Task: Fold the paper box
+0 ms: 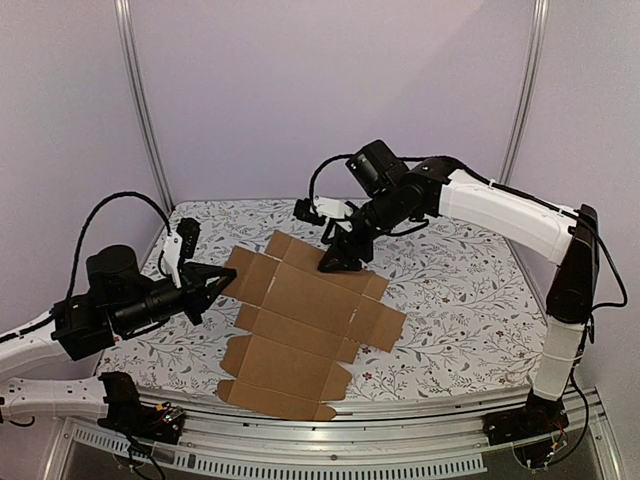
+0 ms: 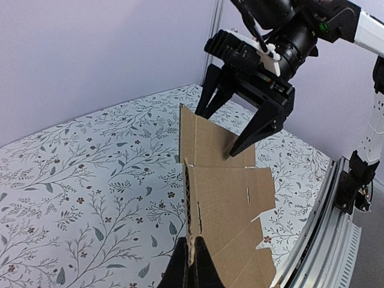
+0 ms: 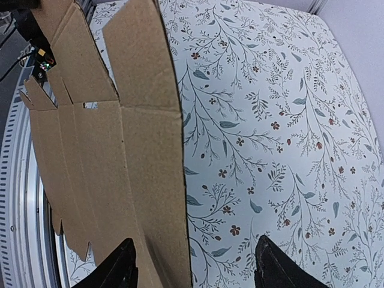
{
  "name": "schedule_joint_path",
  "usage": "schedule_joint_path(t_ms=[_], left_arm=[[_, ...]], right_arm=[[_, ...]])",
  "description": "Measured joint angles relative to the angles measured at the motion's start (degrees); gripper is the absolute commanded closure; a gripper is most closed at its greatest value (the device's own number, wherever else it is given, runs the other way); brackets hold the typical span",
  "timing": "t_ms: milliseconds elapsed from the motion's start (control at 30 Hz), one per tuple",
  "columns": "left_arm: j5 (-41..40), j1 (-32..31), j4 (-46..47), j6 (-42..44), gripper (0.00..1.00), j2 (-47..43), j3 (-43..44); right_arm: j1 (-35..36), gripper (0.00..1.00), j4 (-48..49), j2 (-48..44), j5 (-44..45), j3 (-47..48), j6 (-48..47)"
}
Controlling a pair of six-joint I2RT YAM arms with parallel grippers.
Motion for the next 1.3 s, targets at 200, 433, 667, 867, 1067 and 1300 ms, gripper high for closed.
schedule_joint_path(t_ms=[200, 433, 667, 867, 1067, 1300], left_arm=[[0.2, -0.4, 0.6, 0.3, 1.0, -0.2, -0.3], [0.0, -0.8, 0.8, 0.5, 1.0, -0.7, -0.6], [-0.7, -1.0, 0.7, 0.5, 1.0, -0.6, -0.7], [-1.1, -1.1, 0.7, 0.5, 1.0, -0.6, -0.7], [-1.3, -1.3, 0.7, 0.5, 1.0, -0.7, -0.7], [-1.5, -1.6, 0.7, 0.5, 1.0, -0.7, -0.7]], right_arm=[[0.0, 0.56, -2.8, 1.9, -3.3, 0.0, -0.3], [0.0, 0.62, -4.4, 2.0, -4.5, 0.0, -0.4], [0.0, 0.63, -4.7, 2.0, -4.3, 0.0, -0.2], [0.0, 0.67, -4.7, 1.6, -4.0, -0.2, -0.2], [0.0, 0.72, -4.8, -0.4, -3.2, -0.3, -0.2], [0.0, 0.8, -4.8, -1.9, -3.2, -0.5, 0.0]])
